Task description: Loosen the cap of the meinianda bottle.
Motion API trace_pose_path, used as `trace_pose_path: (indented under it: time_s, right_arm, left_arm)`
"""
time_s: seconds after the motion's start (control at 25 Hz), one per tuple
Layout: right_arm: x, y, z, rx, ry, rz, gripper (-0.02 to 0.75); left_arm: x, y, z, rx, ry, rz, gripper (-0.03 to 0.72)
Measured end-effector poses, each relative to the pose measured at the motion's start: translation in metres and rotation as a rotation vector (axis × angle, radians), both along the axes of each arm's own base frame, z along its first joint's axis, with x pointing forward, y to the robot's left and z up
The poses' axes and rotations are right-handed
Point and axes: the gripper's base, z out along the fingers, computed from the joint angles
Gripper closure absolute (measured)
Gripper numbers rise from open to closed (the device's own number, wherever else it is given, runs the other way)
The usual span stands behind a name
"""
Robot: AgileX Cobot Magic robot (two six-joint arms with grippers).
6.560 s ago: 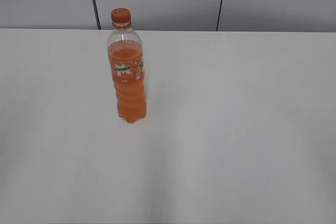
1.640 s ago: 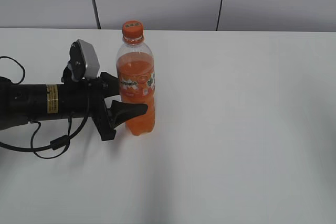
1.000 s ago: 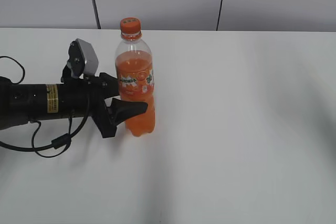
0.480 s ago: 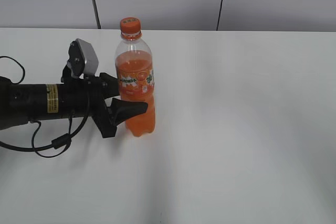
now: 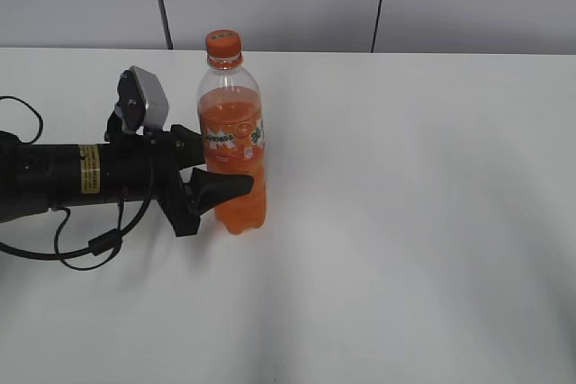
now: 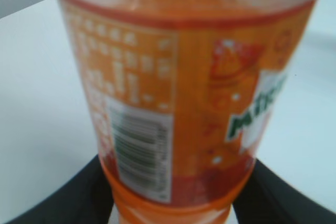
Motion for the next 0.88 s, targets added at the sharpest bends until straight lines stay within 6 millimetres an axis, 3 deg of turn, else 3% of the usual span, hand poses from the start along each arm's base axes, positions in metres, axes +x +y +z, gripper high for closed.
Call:
trace_pose_path:
  time_s: [0.24,0.88]
  right_arm:
    - [0.002,0.023,-0.025,-0.033,0.044,0.034,0.288]
    - [0.013,0.033,-0.049,-0.044,0.076,0.007,0.288]
  left_arm:
    - [0.000,0.000,0.000,0.000,0.000,0.000,0.286]
    - [0.000,0.000,0.000,0.000,0.000,-0.001,0.286]
